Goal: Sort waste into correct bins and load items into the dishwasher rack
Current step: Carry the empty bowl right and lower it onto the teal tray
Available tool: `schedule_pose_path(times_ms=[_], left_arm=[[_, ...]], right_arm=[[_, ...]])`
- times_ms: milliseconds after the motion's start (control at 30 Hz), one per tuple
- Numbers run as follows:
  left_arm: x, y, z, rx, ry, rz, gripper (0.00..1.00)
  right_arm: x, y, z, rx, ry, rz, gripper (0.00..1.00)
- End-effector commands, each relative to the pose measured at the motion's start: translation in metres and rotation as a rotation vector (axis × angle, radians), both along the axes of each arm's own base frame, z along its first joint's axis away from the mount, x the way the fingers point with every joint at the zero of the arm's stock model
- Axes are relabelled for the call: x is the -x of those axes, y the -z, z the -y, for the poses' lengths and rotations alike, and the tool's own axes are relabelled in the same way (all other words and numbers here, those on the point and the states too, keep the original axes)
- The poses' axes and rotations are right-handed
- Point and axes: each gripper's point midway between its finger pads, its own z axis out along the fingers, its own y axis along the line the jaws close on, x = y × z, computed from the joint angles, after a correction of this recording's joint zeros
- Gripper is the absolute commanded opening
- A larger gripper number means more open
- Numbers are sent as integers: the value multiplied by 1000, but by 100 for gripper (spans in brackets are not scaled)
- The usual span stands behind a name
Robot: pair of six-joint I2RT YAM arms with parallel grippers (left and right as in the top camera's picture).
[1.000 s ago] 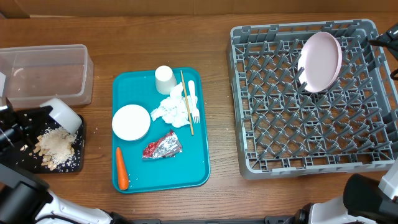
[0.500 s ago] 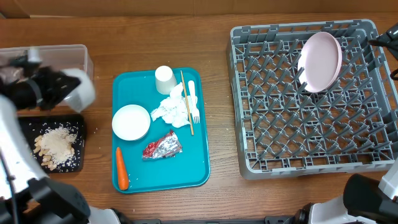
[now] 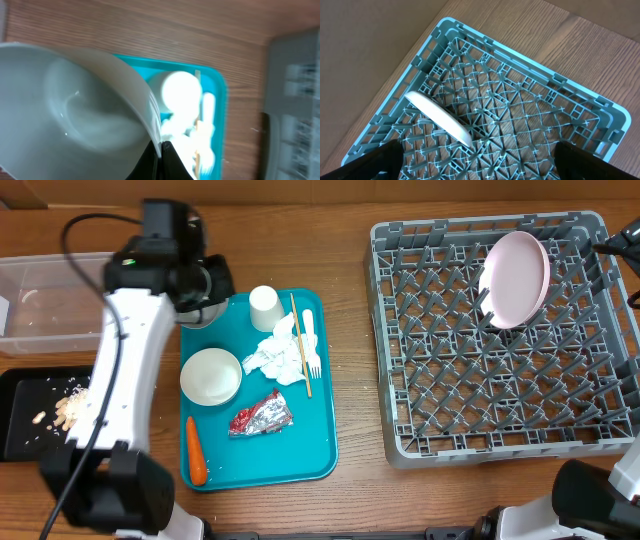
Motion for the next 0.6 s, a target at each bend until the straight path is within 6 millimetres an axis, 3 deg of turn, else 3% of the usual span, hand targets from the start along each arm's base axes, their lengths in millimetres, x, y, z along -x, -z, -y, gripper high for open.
schedule_pose_path(times_ms=[0,333,567], left_arm=[[-13,21,-29,-160,-134,-22,4],[-33,78,-24,-186,-109,-97,4],[-32,111,-18,-193,-89,-164,4]], right_arm=[[-1,2,0,-6,6,-1,100],[-1,2,0,-6,6,-1,100],[-1,2,0,-6,6,-1,100]])
